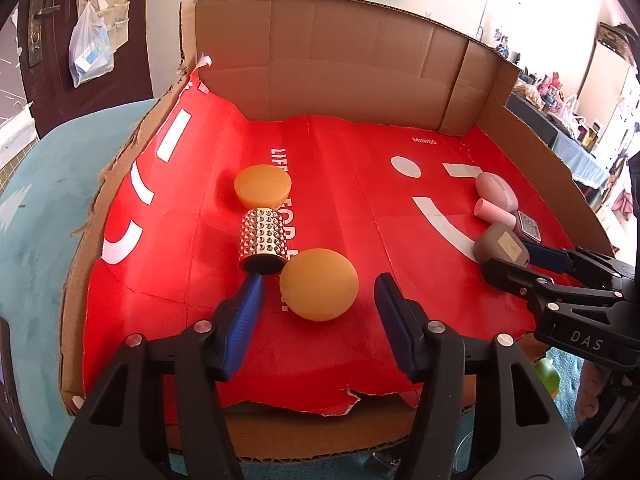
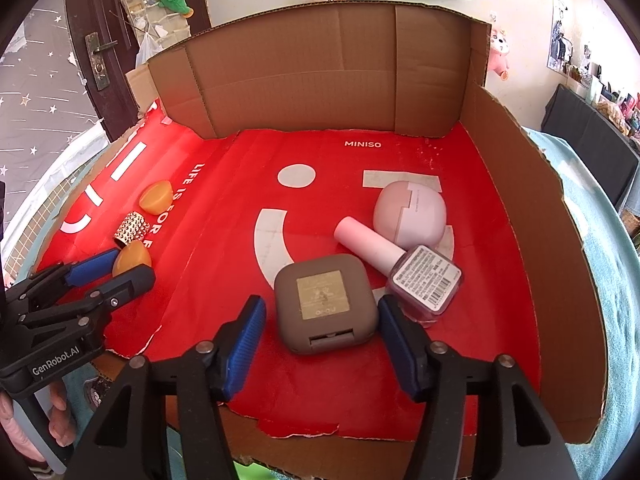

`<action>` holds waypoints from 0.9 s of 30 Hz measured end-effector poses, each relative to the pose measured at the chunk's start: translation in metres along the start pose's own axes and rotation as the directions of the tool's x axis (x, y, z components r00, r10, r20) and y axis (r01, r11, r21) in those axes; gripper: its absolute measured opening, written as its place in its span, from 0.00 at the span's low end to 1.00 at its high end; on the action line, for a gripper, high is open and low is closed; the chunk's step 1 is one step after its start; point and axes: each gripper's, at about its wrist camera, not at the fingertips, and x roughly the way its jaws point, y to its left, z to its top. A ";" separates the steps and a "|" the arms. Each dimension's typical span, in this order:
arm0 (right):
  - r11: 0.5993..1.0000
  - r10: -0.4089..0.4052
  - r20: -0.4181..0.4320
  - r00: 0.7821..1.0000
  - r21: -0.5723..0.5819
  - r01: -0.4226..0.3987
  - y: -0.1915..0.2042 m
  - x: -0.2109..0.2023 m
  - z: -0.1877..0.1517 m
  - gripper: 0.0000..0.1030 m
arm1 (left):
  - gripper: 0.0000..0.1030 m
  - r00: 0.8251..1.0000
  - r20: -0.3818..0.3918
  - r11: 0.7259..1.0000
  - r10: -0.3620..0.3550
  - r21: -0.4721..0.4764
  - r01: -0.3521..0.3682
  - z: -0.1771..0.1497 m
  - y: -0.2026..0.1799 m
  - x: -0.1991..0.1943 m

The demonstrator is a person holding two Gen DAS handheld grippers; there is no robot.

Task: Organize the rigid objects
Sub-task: 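Lower and open both grippers to release the puck and case, then withdraw both grippers from the box toward the remaining items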

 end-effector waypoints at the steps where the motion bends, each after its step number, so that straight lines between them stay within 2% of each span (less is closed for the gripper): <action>1: 1.000 0.002 0.002 1.000 0.001 -0.002 0.000 -0.001 0.000 0.60 | 0.54 1.000 0.001 1.000 0.001 0.001 -0.001 0.000 0.000 0.000; 3: 1.000 0.002 0.012 1.000 -0.001 -0.002 0.001 -0.004 0.000 0.60 | 0.54 1.000 0.003 1.000 0.003 0.001 -0.003 -0.001 0.000 -0.001; 7: 1.000 0.008 0.029 1.000 -0.003 -0.008 0.002 -0.009 0.000 0.67 | 0.66 1.000 0.022 1.000 0.005 0.002 -0.005 -0.001 0.000 -0.007; 12: 1.000 0.023 0.049 0.999 0.003 -0.023 0.003 -0.017 -0.001 0.71 | 0.68 0.998 0.048 0.999 0.031 0.020 -0.032 -0.001 -0.004 -0.013; 14: 1.000 0.028 0.059 0.998 0.006 -0.028 0.002 -0.021 -0.002 0.73 | 0.72 0.998 0.053 0.999 0.031 0.020 -0.033 -0.001 -0.005 -0.015; 27: 0.998 0.049 0.147 0.988 0.022 -0.053 0.003 -0.047 -0.009 0.92 | 0.74 0.996 0.080 0.999 0.031 0.039 -0.034 -0.004 -0.009 -0.029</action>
